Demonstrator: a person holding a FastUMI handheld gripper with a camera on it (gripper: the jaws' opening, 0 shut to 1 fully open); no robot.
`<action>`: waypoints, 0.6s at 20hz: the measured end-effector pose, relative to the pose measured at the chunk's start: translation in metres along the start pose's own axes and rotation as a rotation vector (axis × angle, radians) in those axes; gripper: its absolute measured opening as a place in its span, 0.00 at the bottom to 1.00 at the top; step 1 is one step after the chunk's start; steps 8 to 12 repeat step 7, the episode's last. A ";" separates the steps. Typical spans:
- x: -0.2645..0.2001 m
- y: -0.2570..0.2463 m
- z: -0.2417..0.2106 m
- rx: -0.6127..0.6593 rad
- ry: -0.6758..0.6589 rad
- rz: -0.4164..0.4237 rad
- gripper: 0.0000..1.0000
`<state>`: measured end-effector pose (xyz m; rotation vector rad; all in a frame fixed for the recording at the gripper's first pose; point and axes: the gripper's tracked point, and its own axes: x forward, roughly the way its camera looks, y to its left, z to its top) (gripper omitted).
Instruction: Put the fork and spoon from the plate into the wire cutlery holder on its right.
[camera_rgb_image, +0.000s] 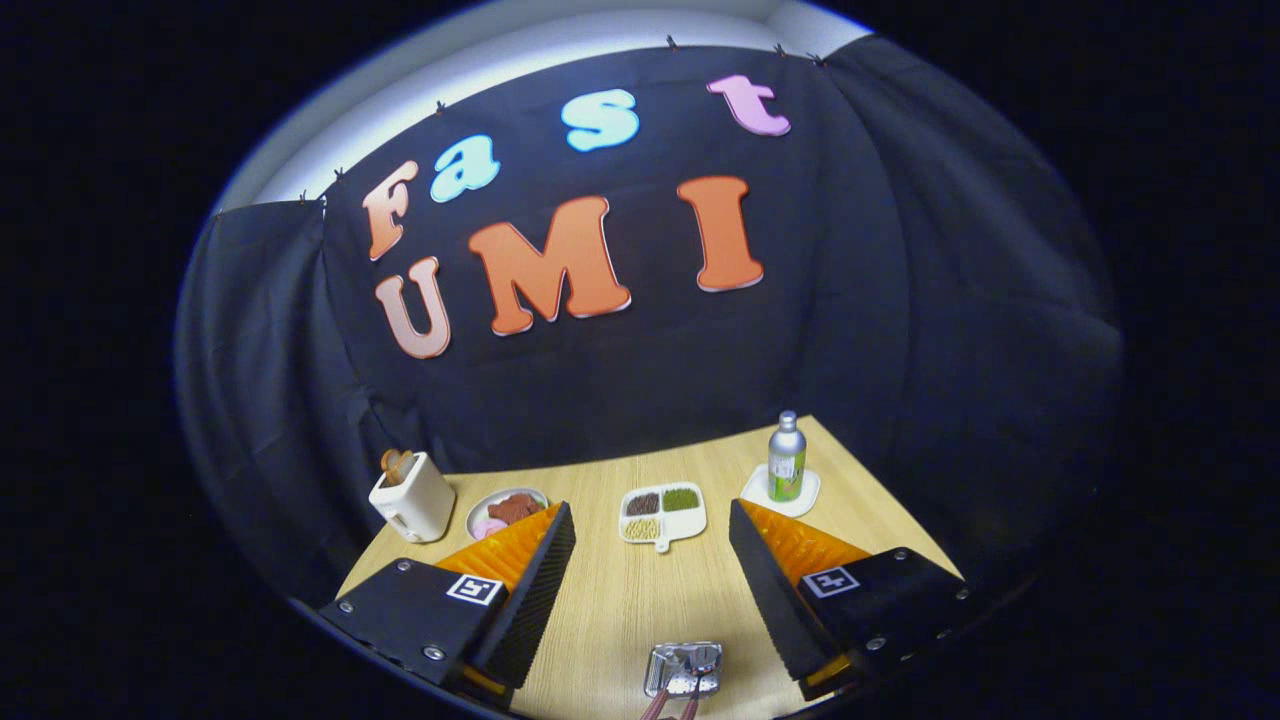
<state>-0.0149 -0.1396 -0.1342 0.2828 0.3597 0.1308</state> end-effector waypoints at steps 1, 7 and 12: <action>-0.004 0.002 0.011 -0.020 -0.047 -0.004 0.93; -0.021 0.017 0.071 -0.159 -0.325 -0.022 0.93; -0.021 0.017 0.071 -0.159 -0.325 -0.022 0.93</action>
